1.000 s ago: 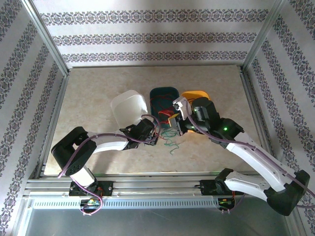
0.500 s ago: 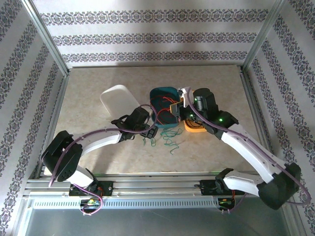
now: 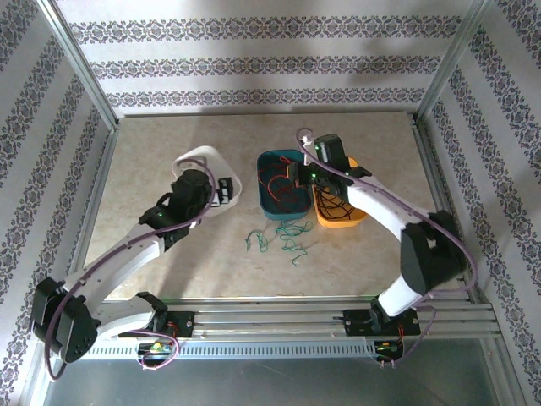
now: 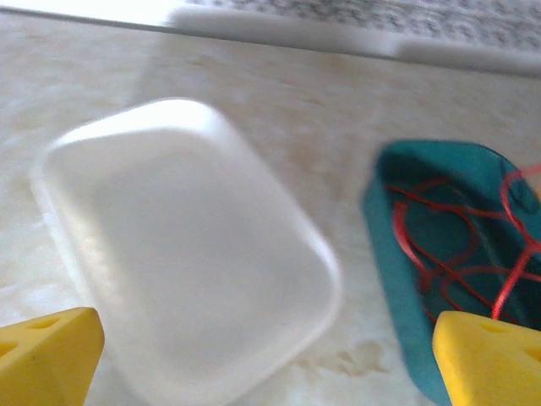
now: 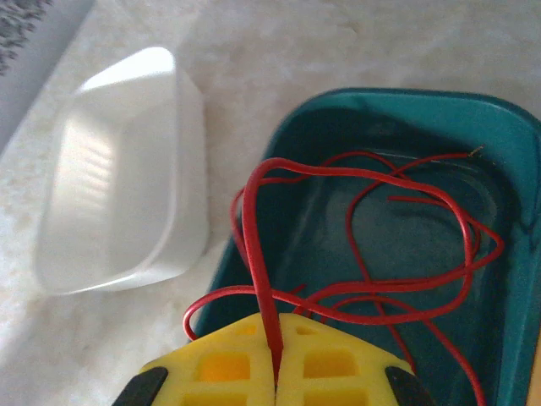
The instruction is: Untangle the cables
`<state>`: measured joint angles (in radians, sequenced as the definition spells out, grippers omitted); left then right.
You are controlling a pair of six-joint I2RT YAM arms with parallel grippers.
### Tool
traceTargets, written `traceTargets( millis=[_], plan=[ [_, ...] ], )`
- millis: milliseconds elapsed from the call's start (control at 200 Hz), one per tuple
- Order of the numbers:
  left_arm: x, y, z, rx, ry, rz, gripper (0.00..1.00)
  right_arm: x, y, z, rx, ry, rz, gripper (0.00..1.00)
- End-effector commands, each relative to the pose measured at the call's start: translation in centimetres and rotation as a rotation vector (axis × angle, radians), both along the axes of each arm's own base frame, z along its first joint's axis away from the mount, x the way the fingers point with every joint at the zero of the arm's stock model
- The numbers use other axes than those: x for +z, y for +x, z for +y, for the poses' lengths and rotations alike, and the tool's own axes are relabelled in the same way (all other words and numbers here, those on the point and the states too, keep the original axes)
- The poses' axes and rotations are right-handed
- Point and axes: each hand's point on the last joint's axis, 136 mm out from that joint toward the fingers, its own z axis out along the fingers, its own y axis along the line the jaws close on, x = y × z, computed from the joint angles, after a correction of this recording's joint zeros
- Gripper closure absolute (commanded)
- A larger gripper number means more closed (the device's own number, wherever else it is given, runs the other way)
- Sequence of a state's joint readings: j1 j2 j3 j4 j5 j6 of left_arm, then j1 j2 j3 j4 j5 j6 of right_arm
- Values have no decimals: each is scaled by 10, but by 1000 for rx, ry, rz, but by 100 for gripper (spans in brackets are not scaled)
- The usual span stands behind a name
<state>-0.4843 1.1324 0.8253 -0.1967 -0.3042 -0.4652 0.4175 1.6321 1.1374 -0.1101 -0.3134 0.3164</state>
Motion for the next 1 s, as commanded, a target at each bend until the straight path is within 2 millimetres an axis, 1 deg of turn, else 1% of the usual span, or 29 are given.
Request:
traceTargets(
  millis=[0, 20, 35, 40, 45, 50, 55, 60, 95, 150, 210, 330, 445, 485, 565, 645, 720, 740, 810, 859, 904, 954, 994],
  plan=[
    [-40, -13, 45, 193, -29, 130, 0, -20, 17, 7, -24, -33, 41, 100],
    [-44, -13, 49, 204, -38, 144, 1, -25, 17, 8, -22, -56, 49, 96],
    [-47, -12, 51, 214, -45, 153, 1, -28, 17, 8, -24, -75, 50, 89],
    [-48, -12, 52, 216, -47, 156, 1, -28, 17, 8, -24, -75, 50, 89],
    [-49, -12, 53, 218, -49, 159, 1, -29, 17, 8, -28, -89, 49, 84],
    [-49, -12, 53, 221, -52, 162, 1, -29, 17, 8, -28, -89, 49, 84],
    [-50, -12, 54, 223, -55, 165, 1, -30, 17, 7, -35, -104, 47, 78],
    [-51, -12, 55, 227, -57, 168, 1, -30, 17, 7, -35, -104, 47, 78],
    [-57, -10, 60, 244, -70, 188, 2, -34, 16, 5, -60, -159, 41, 62],
    [-65, -7, 65, 262, -78, 223, 2, -32, 14, 3, -82, -193, 27, 53],
    [-76, -1, 68, 271, -75, 260, 2, -25, 11, -3, -119, -204, 8, 49],
    [-98, 11, 76, 295, -35, 324, 4, 3, 1, -20, -195, -189, -66, 47],
    [-115, 27, 81, 293, 21, 356, 7, 26, -19, -33, -218, -164, -112, 47],
    [-118, 35, 77, 261, 36, 355, 7, 32, -27, -36, -217, -155, -124, 47],
    [-126, 51, 66, 164, 74, 373, 11, 39, -42, -47, -233, -150, -133, 46],
    [-139, 61, 57, 69, 127, 443, 12, 43, -56, -57, -245, -139, -143, 46],
    [-155, 66, 51, -2, 177, 530, 16, 47, -67, -64, -253, -126, -154, 46],
    [-160, 64, 51, -14, 182, 567, 17, 49, -70, -65, -253, -122, -158, 46],
    [-168, 67, 41, -87, 182, 618, 19, 50, -78, -69, -253, -121, -159, 46],
    [-174, 68, 30, -153, 161, 644, 19, 48, -84, -69, -242, -118, -150, 45],
    [-177, 69, 24, -183, 154, 673, 19, 44, -90, -68, -226, -115, -135, 45],
    [-181, 69, 17, -233, 154, 708, 19, 38, -97, -62, -186, -101, -108, 45],
    [-181, 70, 10, -277, 169, 714, 19, 32, -103, -56, -151, -88, -76, 45]
  ],
)
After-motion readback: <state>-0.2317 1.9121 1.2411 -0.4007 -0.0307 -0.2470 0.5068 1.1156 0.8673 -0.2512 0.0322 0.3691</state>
